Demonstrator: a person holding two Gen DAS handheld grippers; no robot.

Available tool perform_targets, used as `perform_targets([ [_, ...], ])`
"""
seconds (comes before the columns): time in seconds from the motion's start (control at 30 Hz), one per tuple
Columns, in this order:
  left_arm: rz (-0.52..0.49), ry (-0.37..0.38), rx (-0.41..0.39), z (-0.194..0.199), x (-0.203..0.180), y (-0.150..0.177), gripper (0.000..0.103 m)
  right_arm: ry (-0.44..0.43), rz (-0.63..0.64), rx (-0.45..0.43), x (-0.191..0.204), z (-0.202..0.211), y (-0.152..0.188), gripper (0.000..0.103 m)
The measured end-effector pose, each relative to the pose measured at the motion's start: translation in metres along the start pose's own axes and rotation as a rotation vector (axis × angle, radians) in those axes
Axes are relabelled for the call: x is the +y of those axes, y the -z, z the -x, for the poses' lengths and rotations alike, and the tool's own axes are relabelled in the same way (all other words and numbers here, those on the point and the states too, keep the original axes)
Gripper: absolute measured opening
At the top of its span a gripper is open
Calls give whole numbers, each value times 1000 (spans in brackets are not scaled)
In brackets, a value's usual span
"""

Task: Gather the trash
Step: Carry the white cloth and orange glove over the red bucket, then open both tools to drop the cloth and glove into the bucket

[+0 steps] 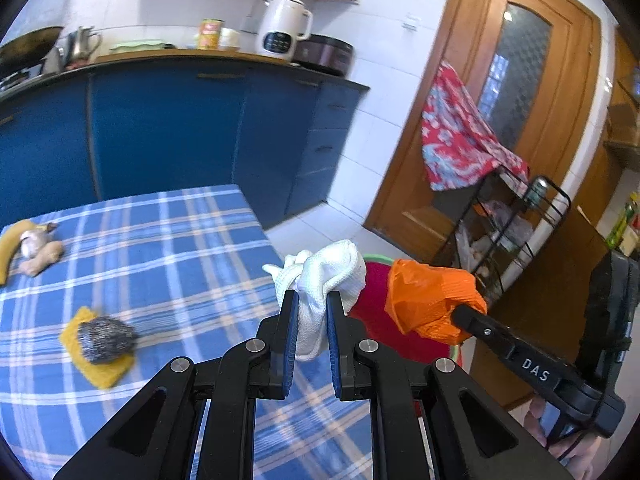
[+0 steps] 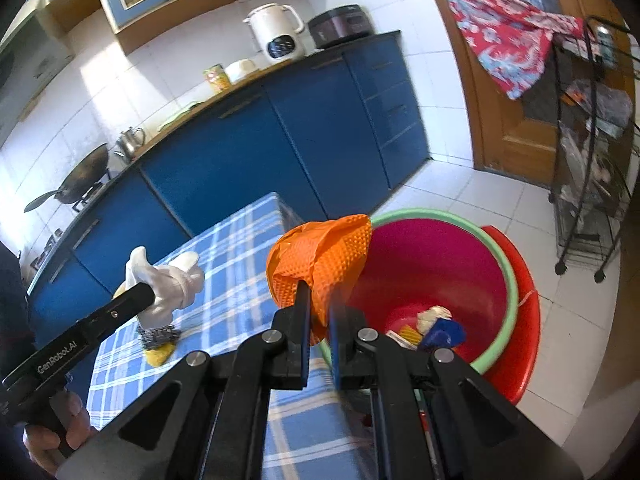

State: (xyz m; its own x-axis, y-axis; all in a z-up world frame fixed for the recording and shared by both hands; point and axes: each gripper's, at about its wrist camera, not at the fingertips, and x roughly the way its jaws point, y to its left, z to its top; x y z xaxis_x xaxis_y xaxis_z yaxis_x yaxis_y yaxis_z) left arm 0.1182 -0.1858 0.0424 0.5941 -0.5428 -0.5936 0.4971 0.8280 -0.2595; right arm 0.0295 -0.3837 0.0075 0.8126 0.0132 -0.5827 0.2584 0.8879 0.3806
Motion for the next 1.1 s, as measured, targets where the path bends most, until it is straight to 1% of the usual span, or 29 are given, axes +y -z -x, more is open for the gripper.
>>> perform_targets([
  [0.23,-38,36,47,-29,-21,3,14,51,-51,14,-33,-7,3,11],
  [0.47,-59,56,109,-61,-36,9,14,89,-92,47,-57,-22,9,12],
  [0.83,-71,73,194,-102,-42,21,15,131,-150,98,-87,-44,18,16],
  [0.9,-75,75,201,-106,-43,23,15,137,-161,102,-90,-46,18,18],
  [0.97,-77,74,209,-110,-43,24,18,141,-171,104,-93,-48,19,20],
  [1.0,-76,74,212,-111,-44,24,18,140,-174,104,-94,-48,19,23],
  [1.07,-67,75,220,-113,-42,24,23,149,-180,100,-96,-48,19,29],
  [1.1,-63,76,221,-113,-42,24,25,150,-184,96,-96,-47,18,31],
])
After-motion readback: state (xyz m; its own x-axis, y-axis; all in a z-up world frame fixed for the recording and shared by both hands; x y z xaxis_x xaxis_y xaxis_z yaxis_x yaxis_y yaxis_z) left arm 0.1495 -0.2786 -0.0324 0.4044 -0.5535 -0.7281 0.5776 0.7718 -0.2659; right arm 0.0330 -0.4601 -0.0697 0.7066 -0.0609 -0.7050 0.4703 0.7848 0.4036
